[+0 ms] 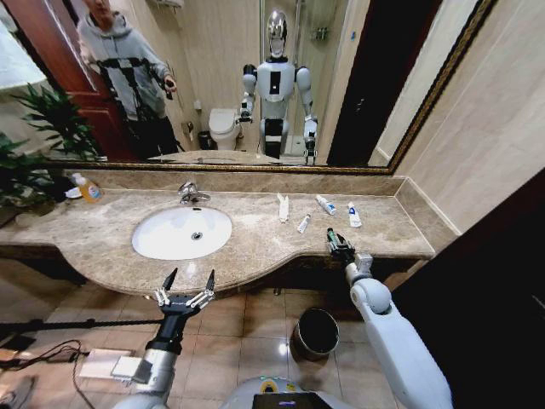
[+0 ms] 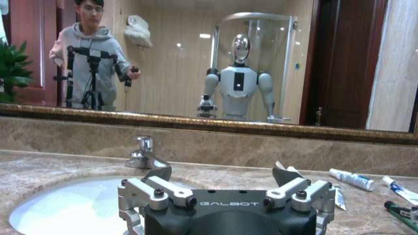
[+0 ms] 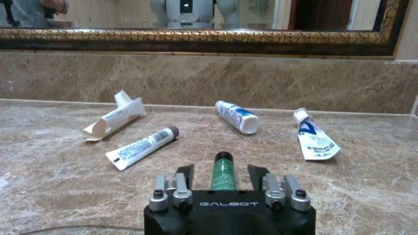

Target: Pick up the trash from the sink and place it in the trash bin.

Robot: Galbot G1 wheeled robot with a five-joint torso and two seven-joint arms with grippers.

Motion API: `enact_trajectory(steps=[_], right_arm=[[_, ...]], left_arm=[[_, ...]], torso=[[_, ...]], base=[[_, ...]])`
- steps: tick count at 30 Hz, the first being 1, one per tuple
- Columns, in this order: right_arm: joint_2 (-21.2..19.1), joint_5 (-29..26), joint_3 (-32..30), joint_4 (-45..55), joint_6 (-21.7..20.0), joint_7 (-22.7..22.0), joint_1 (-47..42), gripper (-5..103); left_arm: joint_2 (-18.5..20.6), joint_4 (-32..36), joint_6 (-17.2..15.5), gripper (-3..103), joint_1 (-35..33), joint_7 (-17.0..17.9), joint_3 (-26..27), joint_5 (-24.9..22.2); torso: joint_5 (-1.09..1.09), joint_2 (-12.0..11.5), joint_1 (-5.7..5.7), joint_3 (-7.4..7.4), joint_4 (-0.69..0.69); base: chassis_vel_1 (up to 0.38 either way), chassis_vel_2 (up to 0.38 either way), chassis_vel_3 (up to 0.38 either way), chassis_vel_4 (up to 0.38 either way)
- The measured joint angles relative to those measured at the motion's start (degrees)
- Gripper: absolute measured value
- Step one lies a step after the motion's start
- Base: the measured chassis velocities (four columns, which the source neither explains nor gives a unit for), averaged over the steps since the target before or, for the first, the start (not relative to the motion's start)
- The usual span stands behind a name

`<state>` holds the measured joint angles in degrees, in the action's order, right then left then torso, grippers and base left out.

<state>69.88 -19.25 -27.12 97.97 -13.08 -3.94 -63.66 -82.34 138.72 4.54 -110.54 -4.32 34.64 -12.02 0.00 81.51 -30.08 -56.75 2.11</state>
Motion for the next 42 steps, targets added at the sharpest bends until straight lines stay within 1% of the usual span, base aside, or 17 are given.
enact_trajectory(steps=[3,4,5,7,9,10,12,13,15,16,19,22,25,28,33,39,42], right_arm=[[0.2,0.3,0.2,-0.7,-0.1,0.1,0.3,71],[0.2,0.3,0.2,-0.7,-0.1,0.1,0.3,71],[0.2,0.3,0.3,-0.9,-0.1,0.1,0.3,79],[0.5,0.4,0.6,-1.3,-0.1,0.1,0.4,73],[0.5,0.4,0.6,-1.4,-0.1,0.1,0.5,73],[0.6,0.3,0.6,-1.4,-0.1,0.1,0.5,65],[0.6,0.2,0.6,-1.4,-0.1,0.1,0.5,65],[0.5,0.1,0.6,-1.4,-0.1,0.1,0.5,57],[0.5,0.1,0.6,-1.5,-0.1,0.1,0.6,57],[0.4,0.1,0.6,-1.6,-0.1,0.1,0.6,49],[0.4,0.0,0.5,-1.7,-0.1,0.1,0.7,45],[0.4,0.1,0.5,-1.9,-0.1,0.3,0.7,34],[0.4,0.2,0.4,-1.9,-0.1,0.4,0.7,29],[0.4,0.2,0.1,-2.0,0.0,0.5,0.8,18],[0.4,0.1,-0.2,-1.6,0.0,0.5,0.7,7],[0.2,-1.1,-2.0,1.4,0.2,0.5,-1.4,7],[-0.1,-2.4,-3.9,3.9,3.5,2.1,-4.3,7]], left_arm=[[0.0,0.0,0.0,100,0.0,0.0,0.0,0.0],[0.0,0.0,0.0,100,0.0,0.0,0.0,0.0],[0.0,0.0,0.0,100,0.0,0.0,0.0,0.0],[0.0,0.0,0.0,100,0.0,0.0,0.0,0.0],[0.0,0.0,0.0,100,0.0,0.0,0.0,0.0],[0.0,0.0,0.0,100,0.0,0.0,0.0,0.0],[0.0,0.0,0.0,100,0.0,0.0,0.0,0.0],[0.0,0.0,0.0,100,0.0,0.0,0.0,0.0],[0.0,0.0,0.0,100,0.0,0.0,0.0,0.0],[0.0,0.0,0.0,100,0.0,0.0,0.0,0.0],[0.0,0.0,0.0,100,0.0,0.0,0.0,0.0],[0.0,0.0,0.0,100,0.0,0.0,0.0,0.0],[0.0,0.0,0.0,100,0.0,0.0,0.0,0.0],[0.0,0.0,0.0,100,0.0,0.0,0.0,0.0],[0.0,0.0,0.0,100,0.0,0.0,0.0,0.0],[0.0,0.0,0.0,100,0.0,0.0,0.0,0.0],[0.0,0.0,0.0,100,0.0,0.0,0.0,0.0]], torso=[[0.00,0.0,0.00,0.00,0.00],[0.00,0.0,0.00,0.00,0.00],[0.00,0.0,0.00,0.00,0.00],[0.00,0.0,0.00,0.00,0.00],[0.00,0.0,0.00,0.00,0.00],[0.00,0.0,0.00,0.00,0.00],[0.00,0.0,0.00,0.00,0.00],[0.00,0.0,0.00,0.00,0.00],[0.00,0.0,0.00,0.00,0.00],[0.00,0.0,0.00,0.00,0.00],[0.00,0.0,0.00,0.00,0.00],[0.00,0.0,0.00,0.00,0.00],[0.00,0.0,0.00,0.00,0.00],[0.00,0.0,0.00,0.00,0.00],[0.01,0.0,0.00,0.00,0.00],[0.00,0.0,0.00,0.00,0.01],[-0.01,0.0,0.00,0.00,0.01]], base=[[0.000,0.000,0.000,0.000],[0.000,0.000,0.000,0.000],[0.000,0.000,0.000,0.000],[0.000,0.000,0.000,0.000],[0.000,0.000,0.000,0.000],[0.000,0.000,0.000,0.000],[0.000,0.000,0.000,0.000],[0.000,0.000,0.000,0.000],[0.000,0.000,0.000,0.000],[0.000,0.000,0.000,0.000],[0.000,0.000,0.000,0.000],[0.000,0.000,0.000,0.000],[0.000,0.000,0.000,0.000],[0.000,0.000,0.000,0.000],[0.000,0.000,0.000,0.000],[0.000,0.000,0.000,0.000],[0.000,0.000,0.000,0.000]])
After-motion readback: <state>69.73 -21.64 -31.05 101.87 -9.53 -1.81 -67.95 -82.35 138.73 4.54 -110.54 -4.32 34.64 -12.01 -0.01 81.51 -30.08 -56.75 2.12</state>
